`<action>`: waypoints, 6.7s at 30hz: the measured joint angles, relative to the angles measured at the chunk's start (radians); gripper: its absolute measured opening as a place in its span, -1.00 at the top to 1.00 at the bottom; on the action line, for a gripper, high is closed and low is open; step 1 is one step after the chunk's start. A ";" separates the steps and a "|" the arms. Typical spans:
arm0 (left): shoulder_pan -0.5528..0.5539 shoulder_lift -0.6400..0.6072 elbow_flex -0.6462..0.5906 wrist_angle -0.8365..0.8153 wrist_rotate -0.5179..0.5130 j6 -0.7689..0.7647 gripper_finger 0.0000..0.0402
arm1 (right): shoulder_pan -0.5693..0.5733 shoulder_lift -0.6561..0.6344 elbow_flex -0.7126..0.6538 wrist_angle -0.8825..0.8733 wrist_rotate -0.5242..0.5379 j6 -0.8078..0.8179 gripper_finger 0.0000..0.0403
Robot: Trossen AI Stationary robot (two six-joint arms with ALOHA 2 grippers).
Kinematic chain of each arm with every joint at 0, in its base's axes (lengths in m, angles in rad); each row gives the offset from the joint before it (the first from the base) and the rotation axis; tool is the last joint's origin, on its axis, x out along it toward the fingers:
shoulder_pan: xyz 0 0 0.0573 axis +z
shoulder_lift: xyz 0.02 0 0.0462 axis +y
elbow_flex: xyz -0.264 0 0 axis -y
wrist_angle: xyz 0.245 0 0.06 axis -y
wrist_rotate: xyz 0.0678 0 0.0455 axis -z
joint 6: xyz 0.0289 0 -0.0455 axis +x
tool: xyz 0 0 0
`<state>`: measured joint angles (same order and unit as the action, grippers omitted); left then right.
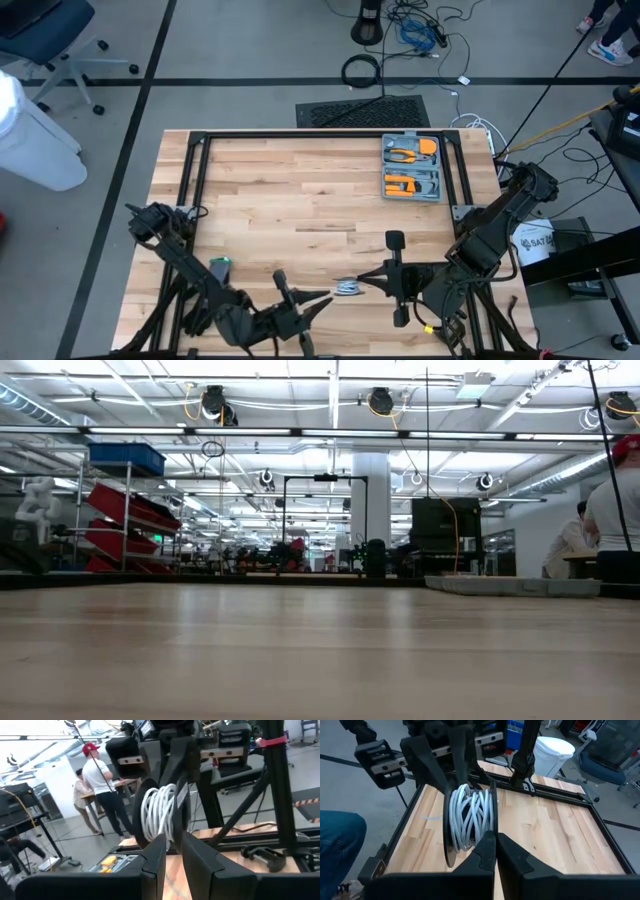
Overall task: Coil cords
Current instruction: Coil the white wire onto the spool
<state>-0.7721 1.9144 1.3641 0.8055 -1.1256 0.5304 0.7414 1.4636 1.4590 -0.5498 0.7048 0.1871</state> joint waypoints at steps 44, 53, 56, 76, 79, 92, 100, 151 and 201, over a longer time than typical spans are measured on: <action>0.035 0.000 0.000 0.003 0.079 -0.001 0.66 | 0.000 0.000 0.000 0.002 -0.005 0.001 1.00; 0.055 0.000 0.000 0.024 0.143 -0.025 0.66 | 0.000 0.000 0.000 0.009 -0.004 0.000 1.00; 0.057 0.000 0.000 0.024 0.154 -0.026 0.67 | 0.000 0.000 0.000 0.009 -0.004 0.000 1.00; 0.032 0.000 0.000 0.014 0.203 -0.019 0.98 | 0.032 0.000 0.000 0.025 -0.051 -0.024 0.88; 0.019 -0.004 0.000 0.017 0.197 -0.018 0.98 | 0.042 0.000 0.000 0.030 -0.056 -0.040 0.80; -0.016 -0.035 0.000 0.015 0.197 -0.017 0.99 | 0.047 -0.003 0.000 0.173 -0.043 -0.192 0.62; -0.021 -0.036 0.000 0.016 0.213 -0.026 0.99 | 0.046 0.009 0.000 0.230 -0.049 -0.229 0.62; -0.042 -0.037 0.000 0.027 0.246 -0.027 0.61 | 0.007 0.046 0.000 0.282 -0.100 -0.247 1.00; -0.117 -0.032 0.000 -0.068 -0.078 0.340 0.58 | 0.059 0.013 0.000 0.223 0.101 -0.233 1.00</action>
<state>-0.8893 1.8828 1.3644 0.7374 -1.2036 0.8704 0.8005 1.4769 1.4593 -0.3267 0.8055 -0.0463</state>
